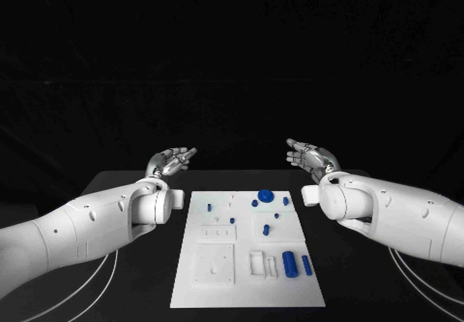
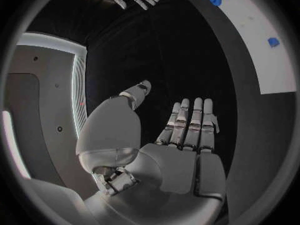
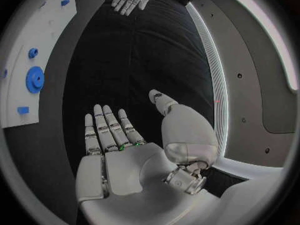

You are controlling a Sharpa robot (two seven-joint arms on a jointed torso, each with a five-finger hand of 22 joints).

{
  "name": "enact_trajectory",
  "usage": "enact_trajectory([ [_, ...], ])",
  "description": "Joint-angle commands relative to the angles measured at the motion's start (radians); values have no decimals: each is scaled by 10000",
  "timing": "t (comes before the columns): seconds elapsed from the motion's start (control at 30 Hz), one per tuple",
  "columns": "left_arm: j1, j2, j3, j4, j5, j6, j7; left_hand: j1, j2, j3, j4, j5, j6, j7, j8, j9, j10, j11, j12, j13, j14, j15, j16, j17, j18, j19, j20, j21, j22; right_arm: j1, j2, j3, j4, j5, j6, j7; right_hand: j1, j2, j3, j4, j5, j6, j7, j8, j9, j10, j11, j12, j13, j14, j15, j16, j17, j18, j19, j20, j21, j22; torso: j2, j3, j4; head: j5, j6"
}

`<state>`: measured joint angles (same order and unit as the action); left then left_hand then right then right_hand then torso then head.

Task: Assemble the parts on the task board

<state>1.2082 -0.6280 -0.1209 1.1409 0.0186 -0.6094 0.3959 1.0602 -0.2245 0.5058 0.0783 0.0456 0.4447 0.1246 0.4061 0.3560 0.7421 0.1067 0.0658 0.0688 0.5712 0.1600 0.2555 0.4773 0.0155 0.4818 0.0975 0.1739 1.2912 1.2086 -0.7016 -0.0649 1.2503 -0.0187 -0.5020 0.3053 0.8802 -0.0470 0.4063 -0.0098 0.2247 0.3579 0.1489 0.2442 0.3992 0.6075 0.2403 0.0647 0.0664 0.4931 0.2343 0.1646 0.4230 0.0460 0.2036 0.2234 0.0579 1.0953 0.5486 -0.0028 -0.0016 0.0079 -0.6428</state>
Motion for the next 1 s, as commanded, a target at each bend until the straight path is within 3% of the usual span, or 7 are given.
enact_trajectory([
  [0.03,260,258,-147,-713,205,1443,-820,407,-30,190,49,72,182,31,162,129,286,46,56,32,233,53,136,165,-155,201,15,127,428,279,156,-96,-610,-481,2452,-1534,547,115,147,-198,141,603,836,438,417,631,-29,121,59,444,-27,312,179,205,350,90,127,1039,-1,0,0,0,1],
  [0.4,582,569,-381,-1581,270,1968,-1152,481,94,114,66,72,298,196,219,188,498,247,126,64,555,120,333,253,-142,424,-104,289,426,723,380,-272,-1515,-655,3690,-2381,1131,97,415,-1009,-46,1711,784,941,438,1745,-46,326,106,1247,54,797,211,466,1355,22,289,2320,-1,0,0,0,1],
  [0.43,580,536,-385,-1509,274,2067,-1135,498,179,73,55,72,424,363,277,218,691,414,211,100,774,190,451,298,-107,584,-167,381,428,722,525,-271,-1982,-3646,2692,-2369,1140,33,488,-1049,-113,1847,793,983,430,1873,-28,349,109,1334,69,837,206,516,1492,13,304,2304,-10,-14,-7,51,-87],
  [0.63,580,482,-385,-1445,242,2068,-1073,763,568,-219,-334,90,1421,705,610,335,1808,555,627,249,1634,70,813,369,102,1235,-319,699,394,721,652,-270,-2247,-4609,2340,-2243,1484,-158,1133,-1699,-342,2725,709,1200,341,2749,-124,484,109,2187,-25,1215,208,853,2409,-29,331,2205,-9,-14,11,52,-92],
  [0.73,580,335,-385,-1210,40,2148,-1123,1373,671,-232,-1108,131,2056,742,701,318,2458,524,798,286,2676,-4,1269,481,369,1865,-396,1026,423,720,732,-269,-2357,-5542,2216,-2073,2117,-469,2471,-1886,-1603,3477,610,1365,286,3698,-460,712,189,3166,-424,1638,313,1209,3442,-58,430,2094,11,-10,16,50,-54],
  [0.93,585,4,-376,-570,32,2441,-1016,1614,786,-143,-2041,434,2823,633,705,249,3326,378,961,300,3377,-261,1525,497,442,2378,-585,1341,394,720,748,-267,-2338,-8600,1731,-1478,2412,-583,3252,-2241,-1601,4512,368,1677,390,5007,-968,1089,469,5465,-1520,2842,1041,2014,5875,-174,1141,1972,90,7,58,18,-22],
  [1.0,591,-190,-366,-245,110,2600,-882,1446,902,-86,-2299,462,2976,604,602,187,3538,358,924,256,3548,-319,1552,478,405,2481,-662,1402,381,720,740,-266,-2247,-9056,1755,-1408,2296,-639,3217,-2435,-1021,4815,257,1723,443,5366,-1121,1103,571,6422,-2003,3358,1514,2158,7054,-407,1508,1877,164,30,98,-22,33],
])
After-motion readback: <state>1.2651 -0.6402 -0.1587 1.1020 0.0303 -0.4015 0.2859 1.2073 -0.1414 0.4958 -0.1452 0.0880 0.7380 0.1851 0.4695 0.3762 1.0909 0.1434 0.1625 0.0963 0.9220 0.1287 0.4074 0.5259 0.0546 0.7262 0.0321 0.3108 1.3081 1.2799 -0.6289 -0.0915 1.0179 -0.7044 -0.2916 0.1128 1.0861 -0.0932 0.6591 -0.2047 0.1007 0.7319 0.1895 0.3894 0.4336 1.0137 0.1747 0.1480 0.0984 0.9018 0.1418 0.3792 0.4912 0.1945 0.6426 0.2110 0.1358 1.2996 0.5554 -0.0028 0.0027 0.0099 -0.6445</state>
